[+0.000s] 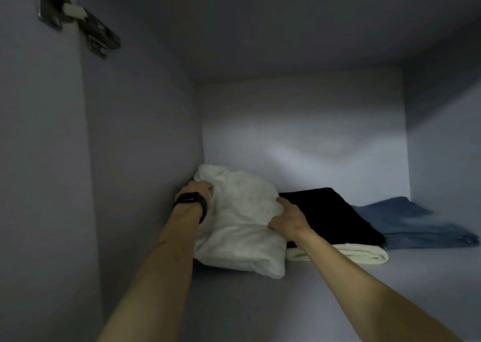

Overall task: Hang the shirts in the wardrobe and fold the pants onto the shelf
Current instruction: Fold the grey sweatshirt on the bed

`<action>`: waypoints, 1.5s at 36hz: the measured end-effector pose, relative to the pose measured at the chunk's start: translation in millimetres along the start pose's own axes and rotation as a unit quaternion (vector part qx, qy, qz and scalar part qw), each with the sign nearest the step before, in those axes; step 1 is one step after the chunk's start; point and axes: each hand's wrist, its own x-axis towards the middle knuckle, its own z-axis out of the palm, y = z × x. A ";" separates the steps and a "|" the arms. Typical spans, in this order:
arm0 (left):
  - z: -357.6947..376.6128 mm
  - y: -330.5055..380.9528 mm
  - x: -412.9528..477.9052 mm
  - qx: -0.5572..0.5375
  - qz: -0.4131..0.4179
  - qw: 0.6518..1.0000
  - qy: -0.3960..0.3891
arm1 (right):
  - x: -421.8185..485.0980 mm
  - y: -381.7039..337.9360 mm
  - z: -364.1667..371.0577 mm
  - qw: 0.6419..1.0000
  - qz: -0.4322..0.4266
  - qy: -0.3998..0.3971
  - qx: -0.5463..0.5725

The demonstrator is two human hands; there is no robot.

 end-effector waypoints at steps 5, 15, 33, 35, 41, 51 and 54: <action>30.4 -6.0 19.1 0.067 -0.027 0.997 -0.031 | 25.4 3.3 6.8 0.995 0.038 -0.082 -0.043; 54.5 5.9 24.9 0.313 0.015 0.950 0.001 | 55.2 -17.6 3.6 0.934 0.025 -0.100 -0.341; 142.8 -44.7 3.4 0.170 0.038 0.984 -0.037 | 141.6 25.7 59.6 0.865 -0.014 -0.120 -0.486; 136.9 -43.8 5.5 0.178 0.031 0.982 -0.048 | 133.0 17.7 60.6 0.867 -0.050 -0.059 -0.492; 117.0 -34.8 -3.9 0.186 0.028 0.979 -0.071 | 57.5 -6.9 54.5 0.898 -0.225 0.048 -0.376; 123.5 -45.9 -44.2 0.124 0.044 0.991 -0.009 | -21.1 42.6 47.0 0.867 -0.253 -0.147 -0.404; 131.7 -58.2 -50.4 0.214 0.041 0.976 -0.010 | -20.0 54.5 49.2 0.853 -0.272 -0.143 -0.422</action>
